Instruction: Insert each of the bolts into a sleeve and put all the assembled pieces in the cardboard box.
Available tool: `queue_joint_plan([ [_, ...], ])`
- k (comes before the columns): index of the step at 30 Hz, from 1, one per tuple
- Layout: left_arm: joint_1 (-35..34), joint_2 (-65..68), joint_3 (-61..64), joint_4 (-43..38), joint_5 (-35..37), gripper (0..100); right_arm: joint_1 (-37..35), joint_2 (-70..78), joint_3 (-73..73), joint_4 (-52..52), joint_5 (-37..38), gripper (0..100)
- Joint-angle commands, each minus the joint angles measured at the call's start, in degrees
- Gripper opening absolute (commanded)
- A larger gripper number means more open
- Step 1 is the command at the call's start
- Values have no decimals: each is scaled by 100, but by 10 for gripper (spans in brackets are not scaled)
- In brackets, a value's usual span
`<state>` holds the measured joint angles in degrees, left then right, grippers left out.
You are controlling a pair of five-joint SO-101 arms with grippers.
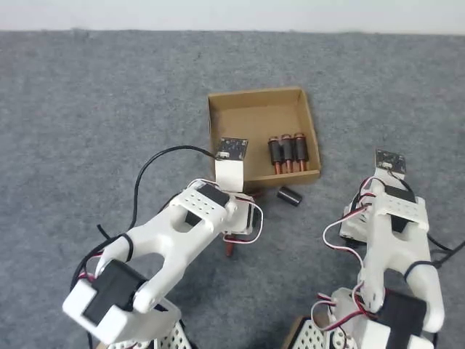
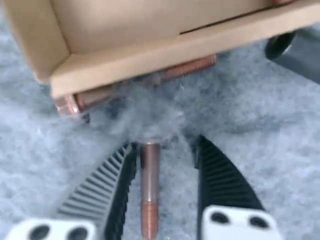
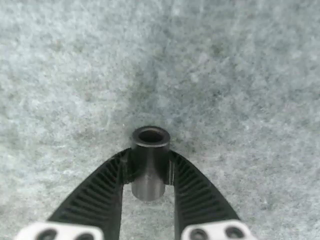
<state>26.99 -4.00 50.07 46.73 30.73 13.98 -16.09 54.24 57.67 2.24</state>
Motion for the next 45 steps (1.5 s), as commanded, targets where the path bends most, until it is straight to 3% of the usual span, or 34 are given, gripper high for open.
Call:
queue_joint_plan([
  [1,44,-88,13,-237,-79,71,22,-338,-26,-13,79,6],
  [4,70,53,-75,-246,-79,6,22,-338,-26,-13,79,6],
  [9,62,-79,-57,-123,-88,11,22,-338,-26,-13,79,6],
  [15,-369,-1354,84,501,-976,12,31,-338,-26,-13,79,6],
  [21,-1345,-2497,813,-35,-1116,14,31,-338,-26,-13,88,6],
  [29,-1679,-2998,1824,-941,-1125,15,31,-338,-26,-13,79,6],
  [36,-2892,-3314,2273,-1547,-1134,13,-13,-365,-35,-48,53,6],
  [45,-3130,-3349,2316,-1582,-1134,13,-1147,-400,-299,-251,97,6],
])
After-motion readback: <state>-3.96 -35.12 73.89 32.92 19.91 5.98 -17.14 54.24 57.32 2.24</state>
